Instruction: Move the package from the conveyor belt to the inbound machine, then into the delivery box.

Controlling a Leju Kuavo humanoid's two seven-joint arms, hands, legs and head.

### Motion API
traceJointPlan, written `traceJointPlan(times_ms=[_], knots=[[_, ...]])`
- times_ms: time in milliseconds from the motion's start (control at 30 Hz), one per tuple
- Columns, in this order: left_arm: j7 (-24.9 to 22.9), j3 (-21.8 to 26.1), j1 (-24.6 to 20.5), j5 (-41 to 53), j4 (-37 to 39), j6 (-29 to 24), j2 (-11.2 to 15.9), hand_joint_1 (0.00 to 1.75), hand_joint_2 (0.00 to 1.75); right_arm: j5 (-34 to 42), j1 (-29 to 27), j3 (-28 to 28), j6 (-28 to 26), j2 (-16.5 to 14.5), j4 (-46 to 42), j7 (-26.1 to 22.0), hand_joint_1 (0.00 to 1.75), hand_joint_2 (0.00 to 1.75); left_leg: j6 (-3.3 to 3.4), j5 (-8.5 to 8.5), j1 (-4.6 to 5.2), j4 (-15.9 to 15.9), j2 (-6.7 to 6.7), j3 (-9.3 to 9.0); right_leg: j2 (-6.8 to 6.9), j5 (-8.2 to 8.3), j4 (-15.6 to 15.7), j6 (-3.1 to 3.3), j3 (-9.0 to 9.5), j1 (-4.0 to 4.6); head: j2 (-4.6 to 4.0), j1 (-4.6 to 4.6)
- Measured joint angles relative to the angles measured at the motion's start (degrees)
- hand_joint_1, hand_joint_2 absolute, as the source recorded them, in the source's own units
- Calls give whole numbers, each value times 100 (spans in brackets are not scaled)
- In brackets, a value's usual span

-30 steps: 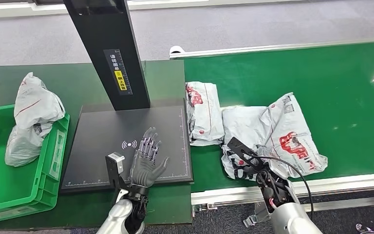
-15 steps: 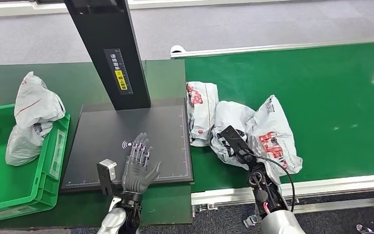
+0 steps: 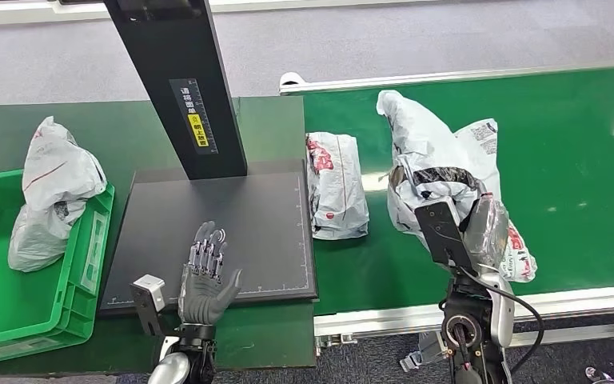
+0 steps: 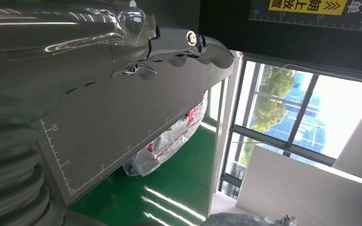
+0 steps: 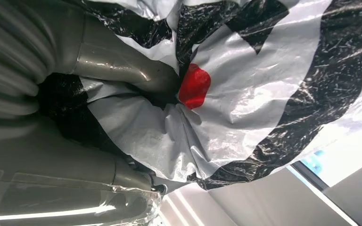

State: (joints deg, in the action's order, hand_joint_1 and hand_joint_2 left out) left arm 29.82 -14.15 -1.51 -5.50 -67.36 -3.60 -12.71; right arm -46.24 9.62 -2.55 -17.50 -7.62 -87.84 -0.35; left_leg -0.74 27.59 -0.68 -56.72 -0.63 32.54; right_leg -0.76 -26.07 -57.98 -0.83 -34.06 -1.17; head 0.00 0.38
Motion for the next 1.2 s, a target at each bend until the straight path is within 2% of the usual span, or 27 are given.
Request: traceJointPlan(times_ms=[167, 233, 300, 367, 433, 500, 600, 767, 967, 1200], knots=[[115, 30, 39, 109, -98, 3, -4, 0, 175, 95, -232, -34, -440, 14, -576, -349, 175, 175, -1, -1, 0, 0, -2, 2, 4, 0, -1, 0, 1, 0, 0, 1], [149, 49, 30, 158, -158, 3, -5, 0, 175, 270, -259, -100, -238, 23, -800, -377, 175, 175, -1, 0, 0, 1, 4, 5, -1, 0, -1, 0, 0, 0, 0, 0], [162, 71, -38, 199, -192, 10, -5, 0, 175, 501, -130, -222, 438, 29, -779, -273, 175, 175, -1, 1, 0, 3, 10, 9, -6, 1, -2, 0, 0, 0, 0, 0], [160, 89, -202, 219, -181, 25, 1, 0, 175, 808, 206, -419, 1456, 21, -339, -166, 175, 175, -3, -5, -1, 3, 12, 9, -7, 6, -1, 5, 1, 1, 0, 1], [159, 105, -485, 219, -90, 8, 13, 0, 175, 1086, 644, -702, 2292, -29, 553, -263, 175, 175, -7, -22, -5, 4, 4, 9, -1, 17, -2, 9, 1, 5, 0, 2], [179, 165, -768, 205, 8, -98, 27, 0, 175, 1229, 1009, -1035, 2611, -156, 1603, -574, 175, 175, -12, -40, -10, 4, -9, 12, 10, 27, -4, 12, 0, 9, 0, 2], [200, 386, -977, 163, -5, -354, 68, 0, 175, 1300, 1401, -1547, 2682, -407, 2899, -972, 175, 175, -18, -47, -17, 4, -10, 13, 13, 32, -11, 16, -4, 17, 0, 1], [200, 863, -997, 185, -378, -652, 188, 0, 175, 1450, 1899, -2242, 2921, -742, 4174, -1038, 175, 175, -22, -47, -25, 4, -8, 21, 10, 30, -13, 18, -18, 24, 0, 0], [202, 1213, -932, 357, -770, -764, 258, 0, 175, 1639, 2284, -2653, 2973, -902, 4816, -1107, 175, 175, -23, -46, -23, 3, -7, 25, 10, 30, -10, 18, -19, 22, 0, 2], [227, 1453, -834, 435, -1127, -827, 274, 0, 175, 1768, 2521, -2980, 2942, -999, 5067, -1269, 175, 175, -23, -46, -24, 2, -8, 23, 10, 30, -10, 18, -20, 23, 0, 1]])
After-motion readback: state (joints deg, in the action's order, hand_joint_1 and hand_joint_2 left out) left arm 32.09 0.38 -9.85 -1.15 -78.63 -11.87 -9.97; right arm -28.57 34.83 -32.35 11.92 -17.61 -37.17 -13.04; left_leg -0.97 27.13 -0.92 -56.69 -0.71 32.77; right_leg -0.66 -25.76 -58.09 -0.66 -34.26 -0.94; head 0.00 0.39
